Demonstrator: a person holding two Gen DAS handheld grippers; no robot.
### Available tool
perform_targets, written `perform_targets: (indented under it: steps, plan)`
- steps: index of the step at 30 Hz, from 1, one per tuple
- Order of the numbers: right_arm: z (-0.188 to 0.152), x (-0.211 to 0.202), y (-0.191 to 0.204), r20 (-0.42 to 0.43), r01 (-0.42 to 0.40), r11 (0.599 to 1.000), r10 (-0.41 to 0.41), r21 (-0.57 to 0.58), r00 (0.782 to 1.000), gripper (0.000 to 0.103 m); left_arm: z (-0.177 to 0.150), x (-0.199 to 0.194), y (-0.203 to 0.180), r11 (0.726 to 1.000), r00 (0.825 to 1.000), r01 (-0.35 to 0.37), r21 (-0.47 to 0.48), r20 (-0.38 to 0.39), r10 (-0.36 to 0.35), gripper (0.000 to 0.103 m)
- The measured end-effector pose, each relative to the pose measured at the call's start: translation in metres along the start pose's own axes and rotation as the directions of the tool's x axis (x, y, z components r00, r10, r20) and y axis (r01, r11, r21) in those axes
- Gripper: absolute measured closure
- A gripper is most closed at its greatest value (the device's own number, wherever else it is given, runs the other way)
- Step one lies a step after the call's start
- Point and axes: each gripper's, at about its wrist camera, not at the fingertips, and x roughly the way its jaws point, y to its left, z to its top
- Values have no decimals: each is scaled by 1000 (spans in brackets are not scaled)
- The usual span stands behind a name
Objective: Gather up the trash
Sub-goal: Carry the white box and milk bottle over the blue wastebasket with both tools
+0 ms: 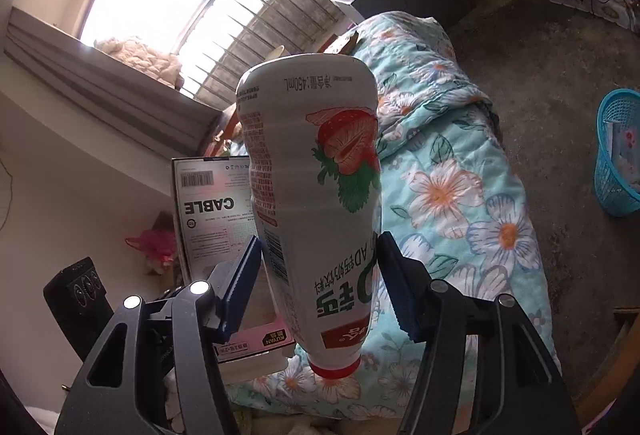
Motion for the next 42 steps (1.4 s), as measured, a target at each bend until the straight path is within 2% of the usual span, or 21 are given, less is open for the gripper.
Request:
perform_targets:
  steps: [6, 10, 13, 17, 20, 23, 25, 26, 30, 34, 38, 40, 42]
  plan:
    - [1, -57, -21, 134, -28, 999, 23, 32, 991, 45, 10, -6, -41, 996, 999, 45, 81, 18, -47, 81]
    - [0, -103, -45, 250, -11, 998, -7, 70, 968, 45, 26, -7, -81, 981, 994, 102, 163, 27, -108, 81]
    - [0, -134, -69, 328, 3, 993, -42, 118, 944, 45, 42, 0, -113, 963, 985, 167, 210, 4, -172, 81]
    - [-5, -169, -100, 424, 58, 981, -132, 184, 896, 45, 62, 15, -156, 934, 969, 247, 259, -42, -244, 81]
    - [-6, -190, -126, 472, 132, 961, -236, 244, 849, 45, 76, 34, -198, 906, 959, 283, 315, -69, -276, 81]
    - [-7, -206, -157, 502, 208, 925, -351, 319, 791, 45, 85, 60, -240, 872, 943, 332, 359, -109, -314, 81]
    - [-9, -214, -182, 503, 271, 882, -448, 386, 739, 45, 90, 84, -267, 850, 930, 367, 376, -153, -334, 81]
    - [-11, -217, -195, 499, 279, 867, -471, 413, 727, 45, 92, 97, -281, 842, 923, 385, 378, -172, -345, 81]
    - [-6, -215, -252, 470, 254, 820, -516, 513, 716, 45, 93, 153, -333, 805, 896, 442, 394, -242, -373, 81]
    - [5, -200, -300, 438, 251, 782, -549, 571, 712, 45, 89, 211, -374, 793, 874, 477, 380, -300, -382, 81]
    - [23, -180, -350, 415, 235, 754, -561, 613, 717, 45, 90, 264, -408, 783, 878, 469, 408, -312, -364, 81]
    - [44, -165, -375, 395, 249, 741, -573, 623, 718, 44, 92, 284, -420, 780, 886, 458, 427, -298, -357, 81]
    - [64, -147, -403, 363, 272, 736, -577, 620, 732, 43, 94, 301, -429, 776, 887, 459, 432, -278, -370, 75]
